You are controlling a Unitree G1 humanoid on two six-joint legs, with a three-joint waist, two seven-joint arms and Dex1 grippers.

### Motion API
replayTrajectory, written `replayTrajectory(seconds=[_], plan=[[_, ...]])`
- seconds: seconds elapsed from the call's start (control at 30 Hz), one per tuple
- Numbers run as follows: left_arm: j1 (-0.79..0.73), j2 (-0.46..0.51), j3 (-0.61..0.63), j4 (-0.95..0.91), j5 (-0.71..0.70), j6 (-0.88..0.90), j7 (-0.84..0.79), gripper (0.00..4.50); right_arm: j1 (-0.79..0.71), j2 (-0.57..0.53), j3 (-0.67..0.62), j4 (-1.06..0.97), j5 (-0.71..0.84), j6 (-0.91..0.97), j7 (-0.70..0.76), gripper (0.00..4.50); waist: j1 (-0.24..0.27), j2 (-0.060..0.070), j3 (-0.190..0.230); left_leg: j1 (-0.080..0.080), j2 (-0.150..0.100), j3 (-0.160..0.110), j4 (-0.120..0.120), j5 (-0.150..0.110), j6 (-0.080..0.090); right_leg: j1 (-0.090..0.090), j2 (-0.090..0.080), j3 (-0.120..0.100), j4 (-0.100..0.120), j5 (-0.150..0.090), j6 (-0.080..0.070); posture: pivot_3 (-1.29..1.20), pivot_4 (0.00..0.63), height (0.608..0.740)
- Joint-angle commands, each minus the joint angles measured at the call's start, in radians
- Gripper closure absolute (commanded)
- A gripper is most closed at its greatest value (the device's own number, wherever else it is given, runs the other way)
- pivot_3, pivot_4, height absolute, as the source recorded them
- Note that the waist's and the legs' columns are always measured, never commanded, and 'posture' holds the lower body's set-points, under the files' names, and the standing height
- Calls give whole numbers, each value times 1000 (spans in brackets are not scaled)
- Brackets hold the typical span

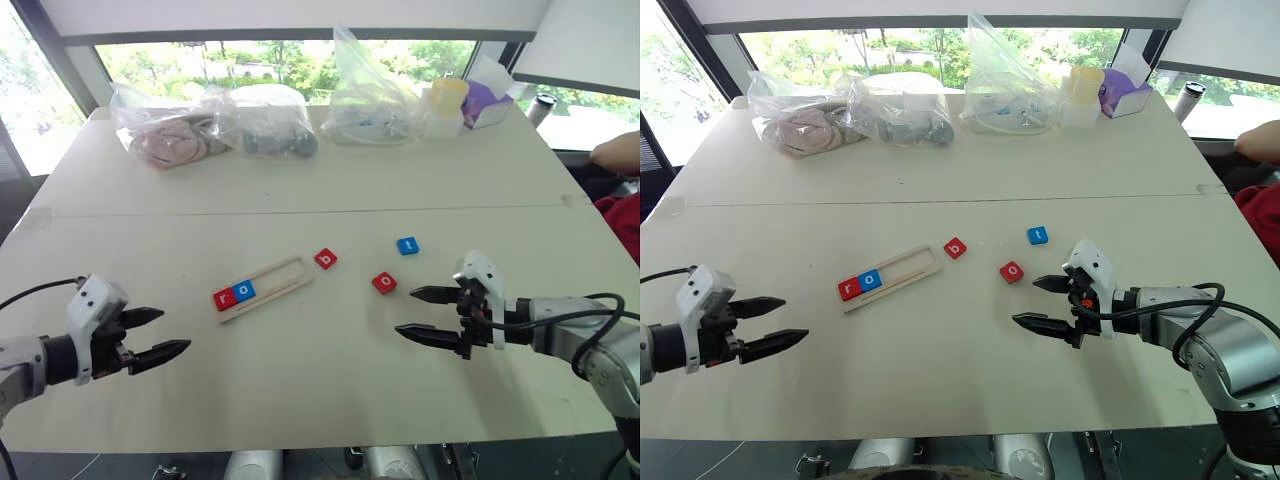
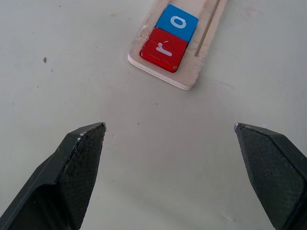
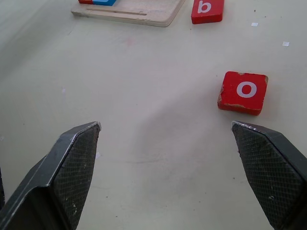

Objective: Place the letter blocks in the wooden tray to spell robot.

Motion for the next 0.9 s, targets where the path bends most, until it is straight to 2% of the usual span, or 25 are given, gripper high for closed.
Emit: replayTrajectory(seconds=[0.03,0.4,0.53,0.67,0.8,0.9], plan=[[-21,-2,11,-5,-1,-15,12,0,-11,10,-10,-16,8,-4,-13,25,0,0,0,0,0,0,0,0,0,0,0,0,0,0,0,0,150,740],[-36,25,2,-6,7,14,21,0,-30,34,5,-12,15,3,-39,25,-1,0,0,0,0,0,0,0,0,0,0,0,0,1,1,0,150,740],[-68,73,-10,2,13,10,-2,0,-56,33,26,-19,33,22,-21,25,1,0,0,0,0,0,1,0,0,0,1,0,1,1,1,0,150,740],[-123,135,-83,3,37,-15,-41,0,-147,46,48,-78,89,77,-28,25,-1,0,0,0,0,1,2,0,0,0,2,0,1,1,0,0,150,740],[-230,110,-266,49,108,-80,-37,0,-191,93,77,-118,108,98,-76,25,-1,1,-1,0,0,1,1,0,0,0,2,0,1,3,3,0,150,740],[-298,84,-357,110,161,-126,-38,0,-188,105,96,-123,95,98,-95,25,0,0,-1,0,0,1,1,0,0,0,2,0,1,3,4,0,150,740]])
